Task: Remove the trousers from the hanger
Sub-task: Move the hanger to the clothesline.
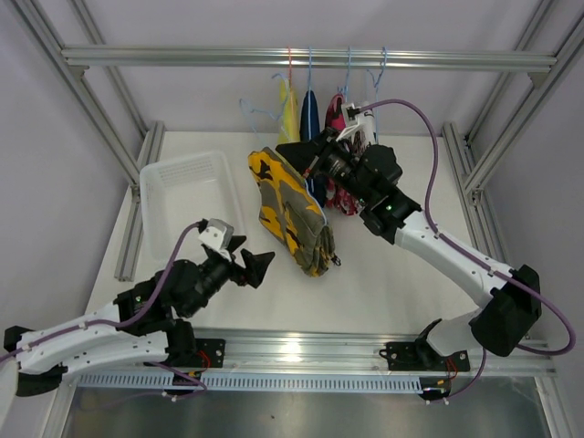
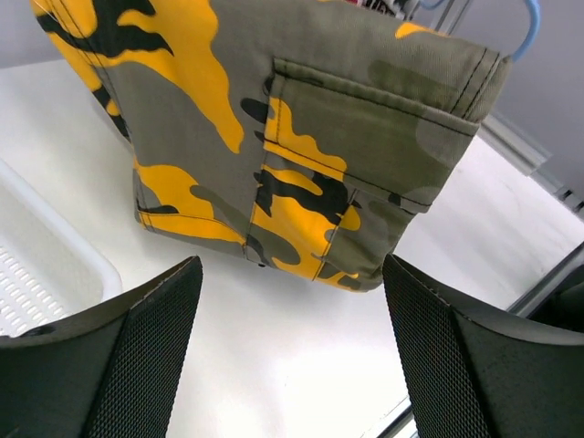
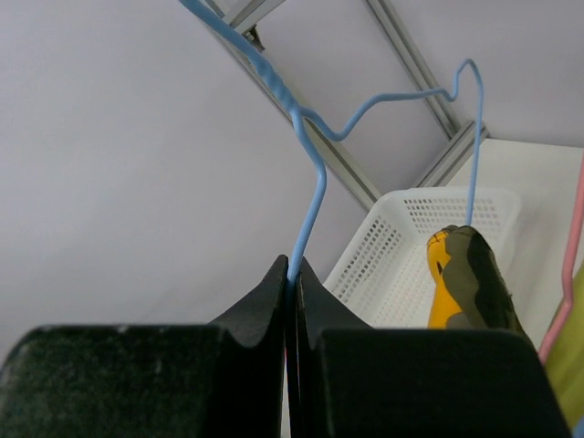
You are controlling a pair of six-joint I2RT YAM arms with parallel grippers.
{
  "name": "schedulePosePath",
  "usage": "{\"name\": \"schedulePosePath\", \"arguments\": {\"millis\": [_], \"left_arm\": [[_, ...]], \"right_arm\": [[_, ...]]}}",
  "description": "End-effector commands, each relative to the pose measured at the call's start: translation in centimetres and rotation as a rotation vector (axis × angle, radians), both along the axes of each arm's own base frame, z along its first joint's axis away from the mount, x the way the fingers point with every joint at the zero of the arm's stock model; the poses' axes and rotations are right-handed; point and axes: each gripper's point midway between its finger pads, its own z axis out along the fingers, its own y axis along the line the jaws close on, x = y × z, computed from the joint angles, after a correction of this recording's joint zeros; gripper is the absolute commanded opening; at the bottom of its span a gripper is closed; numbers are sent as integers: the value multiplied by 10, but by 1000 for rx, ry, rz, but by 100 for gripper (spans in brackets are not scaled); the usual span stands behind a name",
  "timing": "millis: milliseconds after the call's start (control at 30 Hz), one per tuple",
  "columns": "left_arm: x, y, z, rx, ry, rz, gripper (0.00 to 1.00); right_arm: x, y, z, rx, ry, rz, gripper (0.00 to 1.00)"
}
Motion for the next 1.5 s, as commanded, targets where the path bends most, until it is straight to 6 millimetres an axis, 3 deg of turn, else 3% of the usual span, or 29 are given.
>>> {"name": "schedulePosePath", "arguments": {"millis": [0, 300, 433, 567, 600, 667, 867, 1000, 1033, 1100, 1233, 1267, 1467], "left_arm": [[6, -1, 7, 16, -17, 40, 85], [6, 3, -10, 26, 14, 61, 91], [6, 5, -9, 30, 15, 69, 96], [5, 12, -6, 24, 23, 82, 96], [4, 14, -6, 28, 27, 83, 96], [3, 18, -3, 18, 31, 82, 96], [2, 30, -11, 60, 51, 115, 97], [2, 32, -17, 67, 62, 124, 97], [2, 31, -18, 67, 66, 121, 97], [2, 30, -22, 71, 74, 123, 97], [2, 29, -29, 83, 89, 124, 97], [1, 29, -30, 87, 92, 122, 97], [-1, 27, -41, 93, 116, 113, 97]], "right_arm": [[-29, -11, 97, 231, -212, 41, 0], [-44, 2, 106, 260, -221, 73, 0], [-55, 21, 110, 269, -231, 99, 0], [-50, 46, 102, 245, -228, 116, 0], [-52, 48, 111, 254, -244, 124, 0], [-49, 56, 109, 227, -259, 107, 0], [-17, 69, 98, 112, -305, -64, 0], [16, 73, 87, 15, -319, -232, 0], [31, 78, 73, -37, -314, -282, 0], [43, 80, 76, -69, -327, -328, 0], [78, 89, 53, -178, -324, -452, 0], [89, 88, 42, -223, -328, -511, 0], [124, 62, 21, -311, -317, -670, 0]]}}
